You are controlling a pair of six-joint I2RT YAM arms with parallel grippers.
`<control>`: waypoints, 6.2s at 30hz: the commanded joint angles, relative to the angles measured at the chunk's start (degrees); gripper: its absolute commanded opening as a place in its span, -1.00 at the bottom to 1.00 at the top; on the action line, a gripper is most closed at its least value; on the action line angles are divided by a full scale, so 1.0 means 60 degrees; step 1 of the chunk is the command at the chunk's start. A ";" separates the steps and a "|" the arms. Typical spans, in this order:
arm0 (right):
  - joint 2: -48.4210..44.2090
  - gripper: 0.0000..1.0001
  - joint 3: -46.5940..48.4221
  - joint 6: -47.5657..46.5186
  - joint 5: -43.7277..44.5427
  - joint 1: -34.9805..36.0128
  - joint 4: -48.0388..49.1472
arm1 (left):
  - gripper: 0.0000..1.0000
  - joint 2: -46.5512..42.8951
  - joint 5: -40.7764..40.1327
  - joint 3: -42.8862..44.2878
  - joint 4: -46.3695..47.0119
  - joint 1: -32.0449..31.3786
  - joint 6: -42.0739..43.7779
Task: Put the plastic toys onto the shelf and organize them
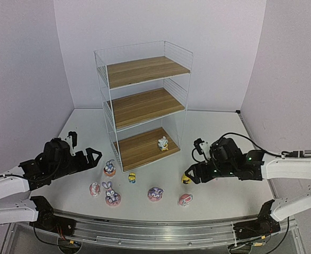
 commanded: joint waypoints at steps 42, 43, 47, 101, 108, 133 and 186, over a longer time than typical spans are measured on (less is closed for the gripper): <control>0.3499 -0.28 0.0024 0.1418 0.2350 0.0643 0.2671 | 0.99 -0.0105 0.0584 -0.0702 0.0774 -0.0007 -0.0321; 0.3483 -0.37 -0.0013 0.1468 0.2393 0.0636 0.2686 | 0.99 -0.0120 0.0596 -0.0707 0.0767 -0.0001 -0.0321; 0.3276 -0.70 -0.0049 0.1397 0.2419 0.0679 0.2737 | 0.99 -0.0157 0.0625 -0.0713 0.0760 -0.0007 -0.0326; 0.8423 -0.83 0.6377 -0.1424 0.1102 0.0316 0.3662 | 0.99 -0.1145 0.0519 -0.0745 -0.0469 -0.0007 -0.0540; 0.8701 -0.82 0.6664 -0.1587 0.1268 0.0215 0.3675 | 0.99 -0.1317 0.0373 -0.0693 -0.0714 -0.0007 -0.0559; 0.9154 -0.42 0.7046 -0.1720 0.1102 0.0148 0.3689 | 0.99 -0.1292 0.0139 -0.0546 -0.0910 -0.0007 -0.0466; 0.5253 0.55 0.4342 0.1962 0.0486 0.1914 0.1667 | 0.99 -0.1844 -0.0132 -0.0572 -0.1656 -0.0007 -0.1266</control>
